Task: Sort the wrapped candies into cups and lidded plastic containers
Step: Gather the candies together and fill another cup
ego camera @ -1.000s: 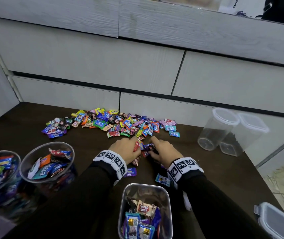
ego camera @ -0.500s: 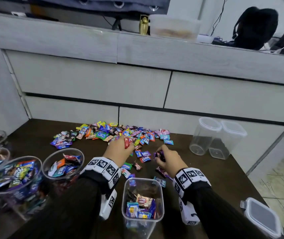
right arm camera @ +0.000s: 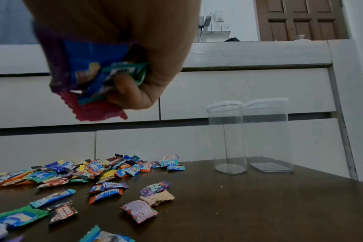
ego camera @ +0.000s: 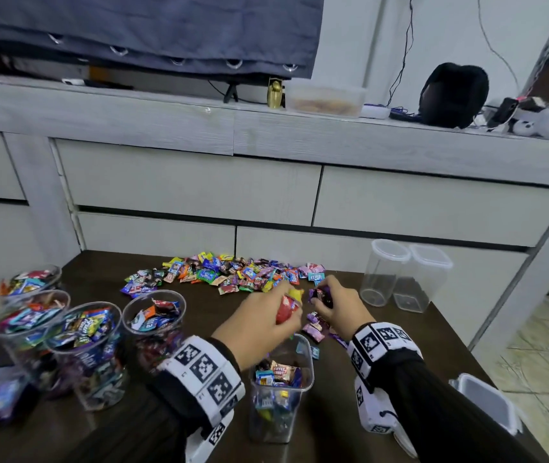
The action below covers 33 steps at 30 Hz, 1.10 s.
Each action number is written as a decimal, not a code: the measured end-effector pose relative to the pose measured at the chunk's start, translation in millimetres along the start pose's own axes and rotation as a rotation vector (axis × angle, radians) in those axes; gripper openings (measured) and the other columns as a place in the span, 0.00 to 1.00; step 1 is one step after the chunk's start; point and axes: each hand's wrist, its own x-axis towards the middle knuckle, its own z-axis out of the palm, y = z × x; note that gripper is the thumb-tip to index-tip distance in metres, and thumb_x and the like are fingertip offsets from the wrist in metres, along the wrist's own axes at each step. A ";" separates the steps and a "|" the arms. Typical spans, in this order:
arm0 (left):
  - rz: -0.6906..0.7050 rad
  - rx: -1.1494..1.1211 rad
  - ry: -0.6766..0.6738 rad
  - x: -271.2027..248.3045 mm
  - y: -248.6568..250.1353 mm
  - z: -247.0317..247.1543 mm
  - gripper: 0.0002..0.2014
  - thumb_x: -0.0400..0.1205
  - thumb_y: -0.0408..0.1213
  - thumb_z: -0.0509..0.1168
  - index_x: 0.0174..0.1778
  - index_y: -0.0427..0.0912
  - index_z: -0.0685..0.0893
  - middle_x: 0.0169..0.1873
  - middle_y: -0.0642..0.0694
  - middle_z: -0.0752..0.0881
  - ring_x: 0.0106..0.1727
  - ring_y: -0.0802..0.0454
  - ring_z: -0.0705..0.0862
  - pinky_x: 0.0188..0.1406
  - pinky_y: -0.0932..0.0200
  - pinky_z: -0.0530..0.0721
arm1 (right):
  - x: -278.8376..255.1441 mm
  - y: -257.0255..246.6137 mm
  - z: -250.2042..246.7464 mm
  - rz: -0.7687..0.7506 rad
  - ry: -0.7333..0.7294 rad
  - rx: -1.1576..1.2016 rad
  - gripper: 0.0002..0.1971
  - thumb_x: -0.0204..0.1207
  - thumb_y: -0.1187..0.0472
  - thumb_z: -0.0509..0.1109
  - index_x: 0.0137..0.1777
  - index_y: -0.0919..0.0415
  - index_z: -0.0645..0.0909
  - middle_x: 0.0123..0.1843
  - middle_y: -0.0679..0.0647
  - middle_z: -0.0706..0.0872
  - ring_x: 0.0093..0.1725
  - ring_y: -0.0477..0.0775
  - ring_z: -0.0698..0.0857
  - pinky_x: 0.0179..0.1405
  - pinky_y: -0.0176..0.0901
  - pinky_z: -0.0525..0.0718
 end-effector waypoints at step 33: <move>0.167 0.658 -0.309 -7.0 10.4 8.6 0.18 0.79 0.54 0.63 0.53 0.43 0.76 0.30 0.50 0.68 0.41 0.41 0.78 0.36 0.54 0.71 | -12.0 -9.5 1.0 -0.069 -0.047 -0.036 0.13 0.80 0.55 0.68 0.61 0.55 0.72 0.55 0.58 0.86 0.50 0.55 0.85 0.52 0.45 0.83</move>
